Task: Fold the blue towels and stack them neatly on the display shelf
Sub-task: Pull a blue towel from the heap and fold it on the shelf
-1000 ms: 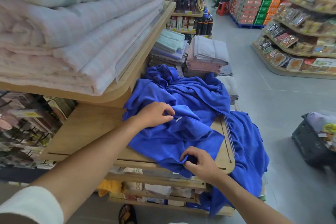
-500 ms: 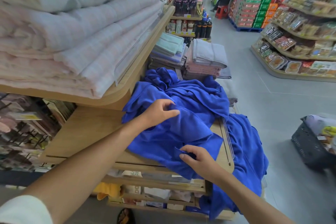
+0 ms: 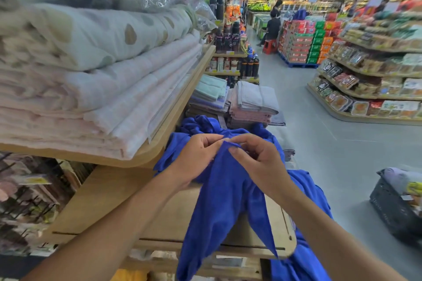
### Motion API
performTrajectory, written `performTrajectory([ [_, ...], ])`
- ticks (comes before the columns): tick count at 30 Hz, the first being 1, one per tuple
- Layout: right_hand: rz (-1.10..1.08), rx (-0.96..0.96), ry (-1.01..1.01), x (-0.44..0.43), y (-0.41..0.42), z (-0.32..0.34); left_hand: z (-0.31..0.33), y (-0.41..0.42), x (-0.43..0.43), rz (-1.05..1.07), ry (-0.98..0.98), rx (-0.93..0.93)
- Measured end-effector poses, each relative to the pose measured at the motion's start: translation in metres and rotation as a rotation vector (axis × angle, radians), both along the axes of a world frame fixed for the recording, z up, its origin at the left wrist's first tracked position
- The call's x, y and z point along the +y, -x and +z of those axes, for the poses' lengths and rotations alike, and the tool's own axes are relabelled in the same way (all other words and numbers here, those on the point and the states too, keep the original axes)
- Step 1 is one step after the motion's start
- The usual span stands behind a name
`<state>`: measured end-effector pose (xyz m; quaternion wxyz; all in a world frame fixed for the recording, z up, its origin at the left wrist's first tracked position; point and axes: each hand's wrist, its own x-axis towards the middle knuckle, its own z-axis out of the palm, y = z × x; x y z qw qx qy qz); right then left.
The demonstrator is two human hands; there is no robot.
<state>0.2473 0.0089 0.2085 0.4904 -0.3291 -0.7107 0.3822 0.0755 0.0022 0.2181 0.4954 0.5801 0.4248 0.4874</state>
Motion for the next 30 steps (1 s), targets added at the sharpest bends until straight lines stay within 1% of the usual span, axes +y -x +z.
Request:
performTrajectory([
  [2,-0.13,0.02,0.002,0.005,0.0,0.003,0.003,-0.001,-0.003,0.04,0.019,-0.021],
  [5,-0.231,-0.021,-0.026,0.008,0.001,0.005,0.006,-0.004,-0.007,0.097,0.063,-0.082],
  [8,-0.328,-0.084,-0.086,0.008,0.004,0.008,0.01,-0.006,-0.013,0.051,-0.04,-0.037],
  [10,-0.373,-0.114,-0.137,0.007,0.003,0.012,0.013,-0.005,-0.014,0.074,-0.11,0.009],
  [12,-0.334,-0.126,-0.147,0.008,-0.001,0.019,0.02,-0.005,-0.013,0.122,-0.149,0.062],
  [14,-0.208,-0.121,-0.068,0.011,-0.007,0.031,0.03,-0.006,-0.01,0.126,-0.174,0.093],
  [17,0.003,-0.033,0.085,0.015,-0.016,0.055,0.052,-0.008,-0.001,0.117,-0.221,0.166],
  [20,0.09,-0.026,0.132,0.018,-0.026,0.079,0.078,-0.009,0.01,0.1,-0.256,0.208],
  [22,0.105,-0.054,0.126,0.021,-0.032,0.093,0.096,-0.01,0.017,0.102,-0.273,0.226],
  [26,0.065,-0.125,0.117,0.023,-0.036,0.111,0.128,-0.015,0.025,0.126,-0.322,0.229],
  [30,-0.043,-0.261,0.076,0.018,-0.035,0.125,0.149,-0.018,0.027,0.092,-0.358,0.276],
])
